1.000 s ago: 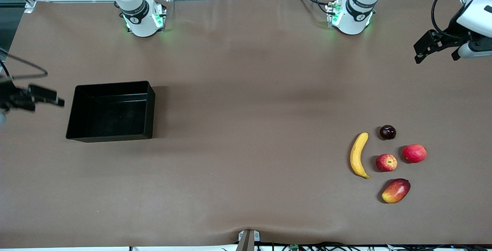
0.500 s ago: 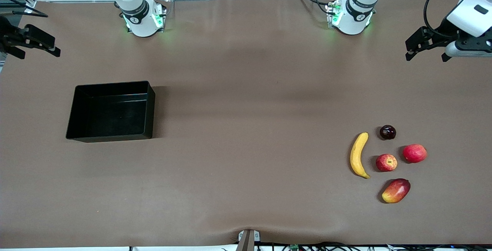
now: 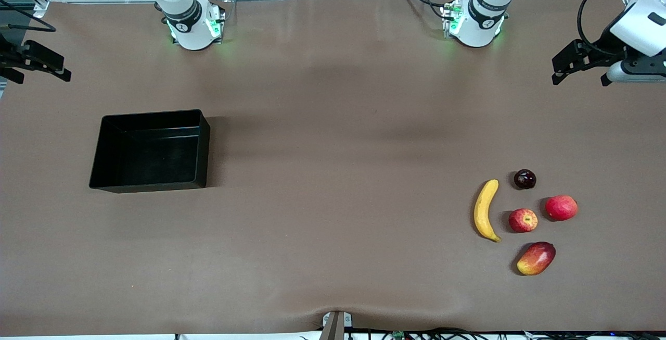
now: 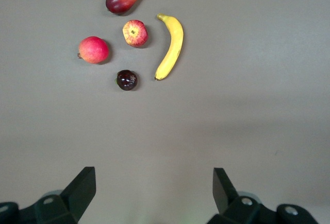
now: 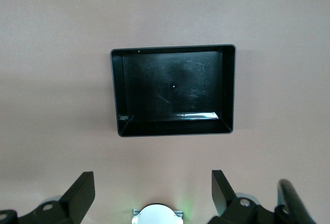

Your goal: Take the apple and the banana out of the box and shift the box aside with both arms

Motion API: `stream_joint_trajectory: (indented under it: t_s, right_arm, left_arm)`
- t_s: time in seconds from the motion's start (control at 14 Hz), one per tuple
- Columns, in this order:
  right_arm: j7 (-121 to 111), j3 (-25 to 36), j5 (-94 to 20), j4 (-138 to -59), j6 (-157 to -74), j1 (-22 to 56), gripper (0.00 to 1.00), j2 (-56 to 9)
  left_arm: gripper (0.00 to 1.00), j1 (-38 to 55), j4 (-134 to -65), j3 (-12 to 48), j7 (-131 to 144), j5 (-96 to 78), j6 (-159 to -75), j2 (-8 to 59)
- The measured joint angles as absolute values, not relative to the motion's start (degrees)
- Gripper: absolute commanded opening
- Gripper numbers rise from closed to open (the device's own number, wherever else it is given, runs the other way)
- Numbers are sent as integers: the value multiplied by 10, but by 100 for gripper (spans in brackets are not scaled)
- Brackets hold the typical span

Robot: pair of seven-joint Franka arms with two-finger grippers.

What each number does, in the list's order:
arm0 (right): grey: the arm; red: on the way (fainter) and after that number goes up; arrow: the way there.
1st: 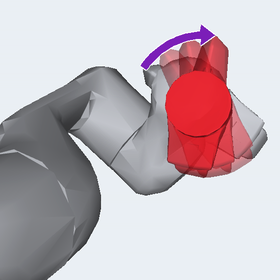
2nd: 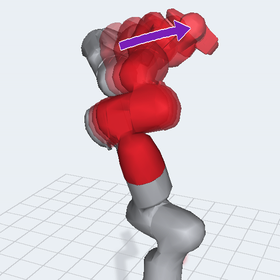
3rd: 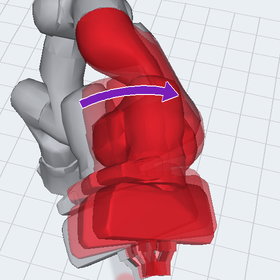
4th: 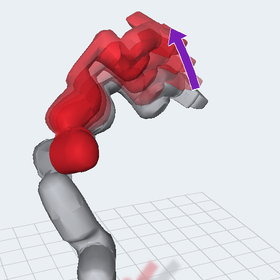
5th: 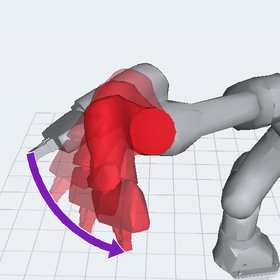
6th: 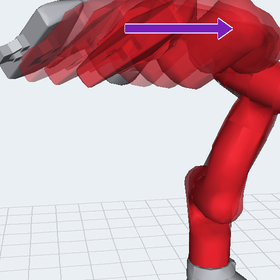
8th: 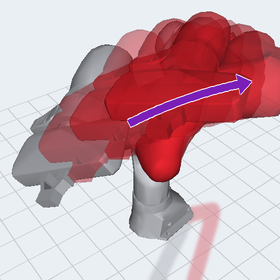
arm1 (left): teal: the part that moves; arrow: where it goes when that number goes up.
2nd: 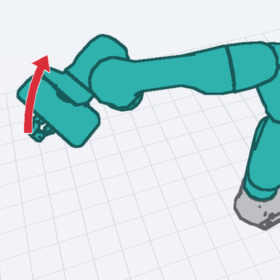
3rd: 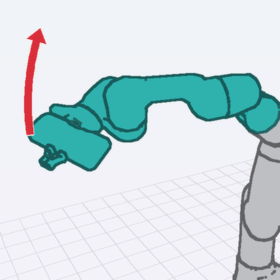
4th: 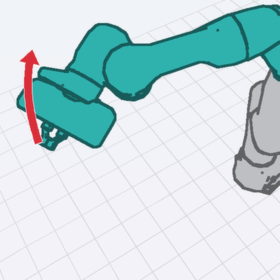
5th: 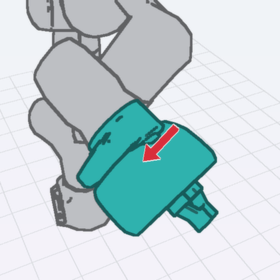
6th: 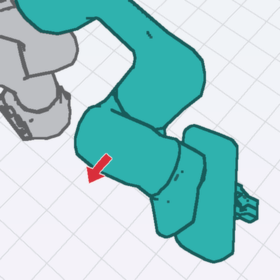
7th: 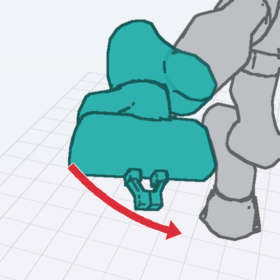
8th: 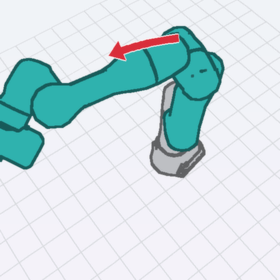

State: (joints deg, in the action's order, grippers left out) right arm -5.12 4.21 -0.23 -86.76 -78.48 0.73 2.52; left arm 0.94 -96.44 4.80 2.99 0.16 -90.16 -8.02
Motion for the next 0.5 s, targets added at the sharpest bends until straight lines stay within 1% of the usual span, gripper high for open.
stream_joint_trajectory:
  t_s: [0.5]
  right_arm:
    - [-52, 41, 9, -868, -808, 8, 100, 25]
  left_arm:
    - [100, 8, -955, 45, 30, 2, -897, -80]
